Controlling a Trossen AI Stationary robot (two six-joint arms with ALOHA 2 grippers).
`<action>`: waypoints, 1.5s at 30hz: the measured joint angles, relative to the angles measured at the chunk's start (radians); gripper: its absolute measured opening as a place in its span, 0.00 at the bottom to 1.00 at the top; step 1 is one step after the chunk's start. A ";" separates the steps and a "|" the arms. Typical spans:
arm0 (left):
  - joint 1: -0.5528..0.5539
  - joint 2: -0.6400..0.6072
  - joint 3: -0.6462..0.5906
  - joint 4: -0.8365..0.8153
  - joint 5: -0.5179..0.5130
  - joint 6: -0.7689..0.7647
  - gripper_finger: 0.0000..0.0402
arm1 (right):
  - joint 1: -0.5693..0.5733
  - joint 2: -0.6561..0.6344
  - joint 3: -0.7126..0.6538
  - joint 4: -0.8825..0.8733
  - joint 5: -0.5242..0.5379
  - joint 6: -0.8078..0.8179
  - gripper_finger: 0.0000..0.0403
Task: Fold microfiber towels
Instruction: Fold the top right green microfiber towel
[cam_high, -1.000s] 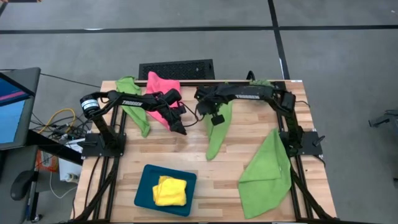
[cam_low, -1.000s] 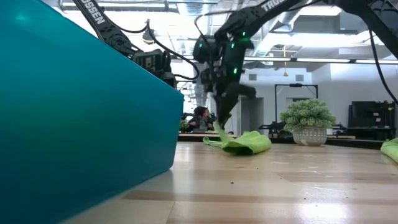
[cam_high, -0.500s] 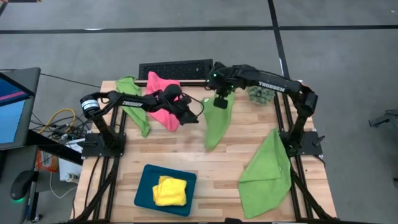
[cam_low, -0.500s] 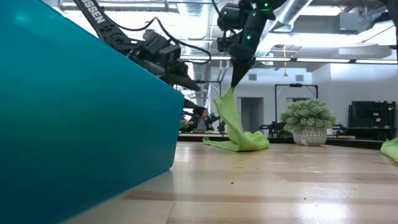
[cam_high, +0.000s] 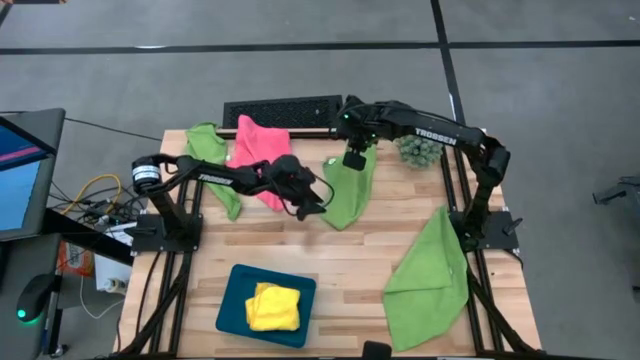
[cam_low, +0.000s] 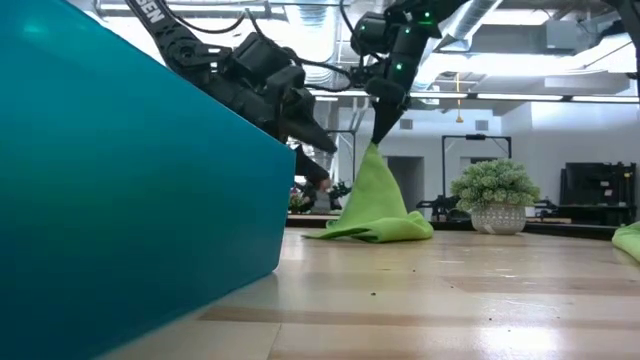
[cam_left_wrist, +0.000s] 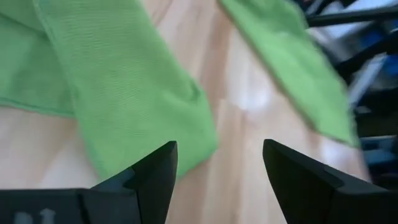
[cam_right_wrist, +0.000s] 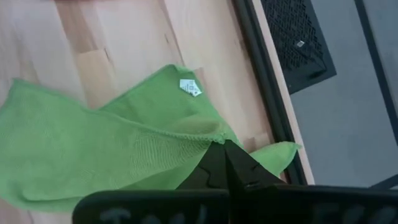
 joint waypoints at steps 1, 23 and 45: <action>-0.011 0.000 0.000 -0.008 -0.039 0.013 0.57 | -0.002 0.000 0.000 0.004 0.000 -0.001 0.00; -0.119 0.162 -0.098 0.146 -0.395 0.037 0.57 | -0.013 0.000 0.000 0.004 -0.023 -0.044 0.00; -0.108 0.244 -0.095 0.213 -0.317 -0.055 0.01 | 0.016 -0.013 -0.002 -0.012 -0.023 -0.025 0.00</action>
